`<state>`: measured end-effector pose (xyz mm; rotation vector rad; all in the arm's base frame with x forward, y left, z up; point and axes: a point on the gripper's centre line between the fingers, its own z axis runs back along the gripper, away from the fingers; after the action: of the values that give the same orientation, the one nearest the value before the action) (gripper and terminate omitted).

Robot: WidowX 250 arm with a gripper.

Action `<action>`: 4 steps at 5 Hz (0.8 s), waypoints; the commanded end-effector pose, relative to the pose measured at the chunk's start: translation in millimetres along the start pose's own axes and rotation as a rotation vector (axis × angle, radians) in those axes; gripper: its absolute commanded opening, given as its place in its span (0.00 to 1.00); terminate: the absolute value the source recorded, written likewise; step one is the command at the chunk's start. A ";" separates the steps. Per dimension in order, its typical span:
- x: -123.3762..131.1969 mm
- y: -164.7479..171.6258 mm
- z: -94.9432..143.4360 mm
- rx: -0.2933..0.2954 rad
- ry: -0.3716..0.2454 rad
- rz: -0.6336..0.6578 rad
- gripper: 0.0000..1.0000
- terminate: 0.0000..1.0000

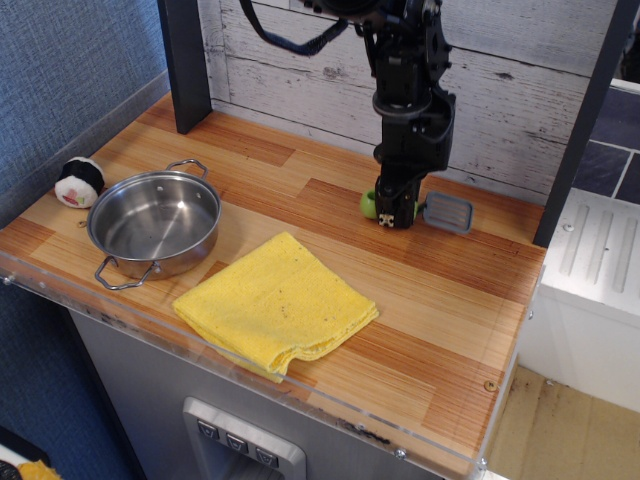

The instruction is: Move the green spatula to the back of the table

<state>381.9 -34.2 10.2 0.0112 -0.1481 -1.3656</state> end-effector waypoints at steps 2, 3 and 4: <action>9.8 6.7 17.5 0.042 -0.010 0.031 1.00 0.00; 11.7 7.4 23.8 0.049 -0.018 0.031 1.00 0.00; 11.4 7.0 38.3 0.078 0.000 0.033 1.00 0.00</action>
<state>380.6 -33.0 26.0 0.0347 -0.1470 -1.3157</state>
